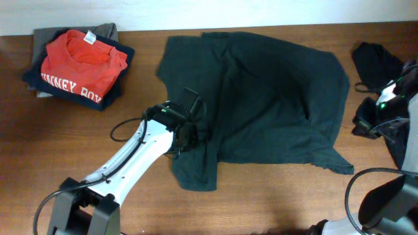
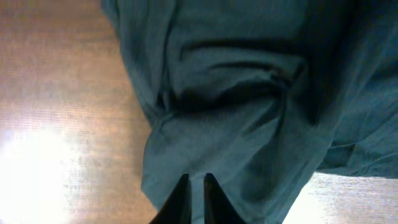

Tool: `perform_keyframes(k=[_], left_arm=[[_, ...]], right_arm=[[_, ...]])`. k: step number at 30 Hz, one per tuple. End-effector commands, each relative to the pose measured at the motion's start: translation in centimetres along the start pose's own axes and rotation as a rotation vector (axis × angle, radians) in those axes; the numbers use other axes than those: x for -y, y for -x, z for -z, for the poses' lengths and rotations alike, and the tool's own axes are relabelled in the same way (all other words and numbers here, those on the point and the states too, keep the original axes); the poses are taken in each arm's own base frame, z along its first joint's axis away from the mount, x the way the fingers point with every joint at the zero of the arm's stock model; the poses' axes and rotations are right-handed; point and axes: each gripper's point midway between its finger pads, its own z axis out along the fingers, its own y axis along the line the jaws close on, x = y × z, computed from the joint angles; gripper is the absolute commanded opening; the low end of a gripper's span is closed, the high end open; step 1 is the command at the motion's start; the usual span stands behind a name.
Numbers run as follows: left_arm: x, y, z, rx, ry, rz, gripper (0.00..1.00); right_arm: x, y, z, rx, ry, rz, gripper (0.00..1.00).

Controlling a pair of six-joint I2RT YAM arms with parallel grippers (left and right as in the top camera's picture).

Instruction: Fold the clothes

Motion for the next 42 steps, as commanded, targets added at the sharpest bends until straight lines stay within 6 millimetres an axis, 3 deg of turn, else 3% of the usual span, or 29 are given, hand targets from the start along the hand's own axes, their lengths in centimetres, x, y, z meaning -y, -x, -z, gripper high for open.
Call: perform_keyframes(k=[1,8,11,21,28,33,38,42], left_arm=[[0.1,0.9,-1.7,-0.01,-0.019,-0.042,0.05],[-1.3,1.6,-5.4,-0.066,0.021,-0.038,0.01],[-2.5,2.1,-6.9,-0.083,0.034,-0.001,0.01],[-4.5,3.1,-9.4,-0.105,0.042,0.005,0.01],[-6.1,2.4,-11.6,-0.153,0.103,0.01,0.01],[-9.3,3.0,-11.8,-0.169,0.124,0.098,0.01],[-15.1,3.4,-11.4,-0.183,0.205,0.215,0.01],[-18.9,2.9,-11.1,-0.21,0.233,0.315,0.01]], right_arm=[[-0.1,-1.2,-2.8,-0.057,0.027,-0.009,0.04],[0.4,-2.2,-7.3,-0.1,0.053,-0.031,0.04],[0.7,-2.5,-8.4,-0.105,0.052,-0.062,0.04],[0.6,-1.9,-8.7,-0.079,0.056,-0.071,0.04],[0.6,-1.9,-8.7,-0.08,0.056,-0.07,0.04],[0.7,-1.9,-8.7,-0.082,0.055,-0.071,0.04],[0.2,-2.1,-8.9,-0.086,0.052,-0.051,0.04],[-1.7,-2.3,-9.4,-0.078,0.05,0.02,0.04]])
